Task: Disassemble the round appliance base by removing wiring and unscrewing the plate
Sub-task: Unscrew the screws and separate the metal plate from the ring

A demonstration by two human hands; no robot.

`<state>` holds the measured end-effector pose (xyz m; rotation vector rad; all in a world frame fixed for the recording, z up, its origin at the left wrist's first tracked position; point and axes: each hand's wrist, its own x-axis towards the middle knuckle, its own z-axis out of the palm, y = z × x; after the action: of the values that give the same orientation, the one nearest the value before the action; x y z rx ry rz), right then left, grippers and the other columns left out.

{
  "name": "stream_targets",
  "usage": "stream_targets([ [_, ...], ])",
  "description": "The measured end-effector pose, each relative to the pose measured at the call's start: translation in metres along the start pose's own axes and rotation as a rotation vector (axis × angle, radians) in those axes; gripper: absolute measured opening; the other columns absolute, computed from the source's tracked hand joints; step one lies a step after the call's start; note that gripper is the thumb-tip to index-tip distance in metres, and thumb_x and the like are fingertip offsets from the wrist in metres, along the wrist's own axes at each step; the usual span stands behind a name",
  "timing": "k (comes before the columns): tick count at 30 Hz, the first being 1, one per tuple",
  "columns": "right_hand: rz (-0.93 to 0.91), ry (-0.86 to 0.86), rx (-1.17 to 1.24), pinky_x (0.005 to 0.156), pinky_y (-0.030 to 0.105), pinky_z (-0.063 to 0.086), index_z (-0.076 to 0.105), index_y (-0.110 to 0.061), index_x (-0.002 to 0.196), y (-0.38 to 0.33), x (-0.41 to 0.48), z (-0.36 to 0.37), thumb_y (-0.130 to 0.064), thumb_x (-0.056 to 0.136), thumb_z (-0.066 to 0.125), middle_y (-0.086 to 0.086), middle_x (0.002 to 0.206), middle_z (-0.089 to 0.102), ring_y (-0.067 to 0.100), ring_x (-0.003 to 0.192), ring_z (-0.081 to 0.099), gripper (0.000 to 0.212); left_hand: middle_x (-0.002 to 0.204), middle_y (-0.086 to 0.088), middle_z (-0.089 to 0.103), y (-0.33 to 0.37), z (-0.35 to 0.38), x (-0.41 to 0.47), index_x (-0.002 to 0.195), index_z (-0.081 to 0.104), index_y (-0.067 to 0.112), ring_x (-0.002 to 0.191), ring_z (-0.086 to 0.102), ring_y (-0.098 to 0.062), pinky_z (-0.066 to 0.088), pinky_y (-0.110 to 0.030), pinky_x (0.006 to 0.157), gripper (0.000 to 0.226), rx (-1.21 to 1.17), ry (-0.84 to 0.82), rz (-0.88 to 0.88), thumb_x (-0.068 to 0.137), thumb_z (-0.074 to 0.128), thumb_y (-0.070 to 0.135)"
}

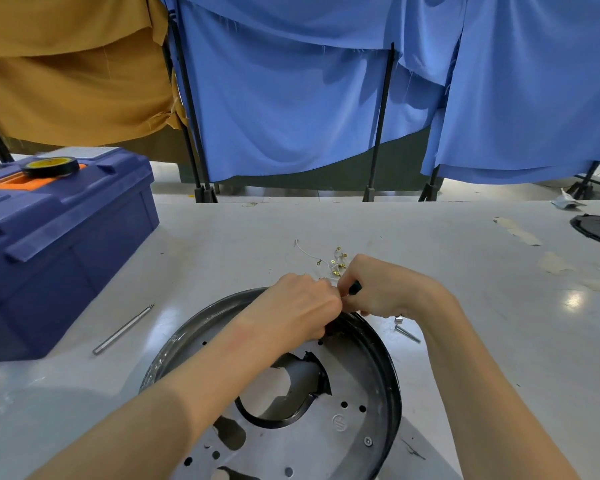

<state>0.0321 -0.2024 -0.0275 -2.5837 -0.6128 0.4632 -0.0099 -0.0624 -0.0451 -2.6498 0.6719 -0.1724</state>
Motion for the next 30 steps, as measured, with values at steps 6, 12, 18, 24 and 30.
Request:
stream_targets([
  [6, 0.000, -0.003, -0.029, 0.054, 0.029, 0.041, 0.065, -0.020, 0.071, 0.001, 0.000, -0.001, -0.023, 0.088, 0.062, 0.009, 0.068, 0.054, 0.023, 0.064, 0.050, 0.018, 0.093, -0.012, 0.061, -0.012, -0.004, -0.004, 0.085, 0.045, 0.009, 0.066, 0.043, -0.028, 0.030, -0.034, 0.056, 0.006, -0.176, 0.010, -0.068, 0.085, 0.050, 0.008],
  [12, -0.032, 0.002, -0.003, 0.051, 0.026, 0.040, 0.074, -0.017, 0.090, 0.004, -0.003, -0.004, -0.029, 0.089, 0.065, 0.007, 0.072, 0.056, 0.019, 0.066, 0.053, 0.015, 0.084, -0.004, 0.062, -0.029, -0.009, -0.008, 0.091, 0.063, 0.013, 0.080, 0.059, -0.025, 0.051, -0.039, 0.072, 0.012, -0.485, 0.073, -0.141, 0.081, 0.060, 0.018],
  [18, -0.239, 0.204, 0.170, 0.056, 0.023, 0.039, 0.076, -0.021, 0.081, 0.001, -0.008, -0.015, -0.031, 0.076, 0.080, 0.003, 0.070, 0.056, 0.010, 0.056, 0.044, 0.012, 0.059, 0.016, 0.060, -0.043, -0.022, -0.010, 0.076, 0.070, 0.018, 0.055, 0.057, 0.002, 0.048, -0.015, 0.059, 0.008, -0.832, 0.332, -0.237, 0.069, 0.071, 0.022],
  [24, -0.233, 0.290, 0.165, 0.052, 0.022, 0.041, 0.073, -0.017, 0.069, 0.008, -0.012, -0.022, -0.026, 0.080, 0.076, 0.014, 0.069, 0.064, 0.010, 0.052, 0.045, 0.015, 0.074, 0.010, 0.072, -0.041, -0.015, -0.005, 0.096, 0.072, 0.020, 0.068, 0.069, -0.007, 0.056, -0.025, 0.071, 0.017, -1.036, 0.396, -0.239, 0.079, 0.074, 0.018],
  [30, 0.250, 0.139, -0.112, 0.044, 0.019, 0.033, 0.066, -0.009, 0.070, 0.051, -0.013, -0.030, -0.021, 0.078, 0.080, 0.000, 0.057, 0.051, 0.012, 0.050, 0.043, 0.020, 0.123, 0.002, 0.061, -0.046, 0.024, -0.002, 0.133, 0.053, 0.027, 0.115, 0.055, -0.019, 0.043, -0.040, 0.101, 0.045, -0.774, -0.032, -0.265, 0.089, 0.065, 0.026],
])
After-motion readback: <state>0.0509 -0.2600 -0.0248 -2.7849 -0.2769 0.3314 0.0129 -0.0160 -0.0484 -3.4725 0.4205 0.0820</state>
